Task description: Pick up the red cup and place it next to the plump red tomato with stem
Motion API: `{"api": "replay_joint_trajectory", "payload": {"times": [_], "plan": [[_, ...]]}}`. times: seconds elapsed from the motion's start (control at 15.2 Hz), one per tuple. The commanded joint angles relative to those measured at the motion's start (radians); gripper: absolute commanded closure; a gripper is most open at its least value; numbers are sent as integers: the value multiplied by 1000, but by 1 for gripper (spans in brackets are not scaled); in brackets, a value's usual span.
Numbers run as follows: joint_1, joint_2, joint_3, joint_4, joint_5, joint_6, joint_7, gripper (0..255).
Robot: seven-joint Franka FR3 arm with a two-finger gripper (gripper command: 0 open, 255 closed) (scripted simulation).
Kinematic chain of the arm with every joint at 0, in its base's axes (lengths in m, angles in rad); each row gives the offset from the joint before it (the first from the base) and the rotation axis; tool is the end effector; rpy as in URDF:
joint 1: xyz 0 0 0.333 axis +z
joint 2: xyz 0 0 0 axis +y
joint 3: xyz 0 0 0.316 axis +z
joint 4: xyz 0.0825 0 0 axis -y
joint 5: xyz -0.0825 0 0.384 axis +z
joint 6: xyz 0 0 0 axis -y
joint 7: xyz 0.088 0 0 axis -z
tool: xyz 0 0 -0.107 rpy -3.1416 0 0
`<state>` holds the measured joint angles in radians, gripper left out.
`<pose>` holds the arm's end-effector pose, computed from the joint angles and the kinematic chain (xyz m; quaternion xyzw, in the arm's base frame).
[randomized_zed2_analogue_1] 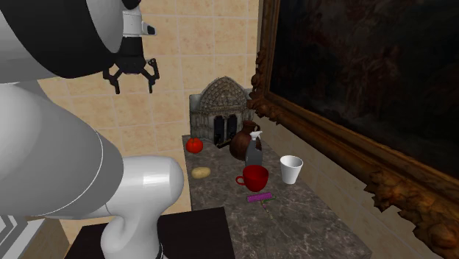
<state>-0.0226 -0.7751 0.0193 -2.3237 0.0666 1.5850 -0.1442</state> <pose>0.3118 0.0079 0.6038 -0.9972 -0.0679 -0.0201 0.0251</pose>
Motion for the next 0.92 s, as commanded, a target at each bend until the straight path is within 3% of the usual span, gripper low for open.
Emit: {"api": "replay_joint_trajectory", "payload": {"times": [0.0,0.86], "plan": [[0,0,0,0,0,0,0,0],[-82,140,-157,-242,-117,388,-169,0]]}}
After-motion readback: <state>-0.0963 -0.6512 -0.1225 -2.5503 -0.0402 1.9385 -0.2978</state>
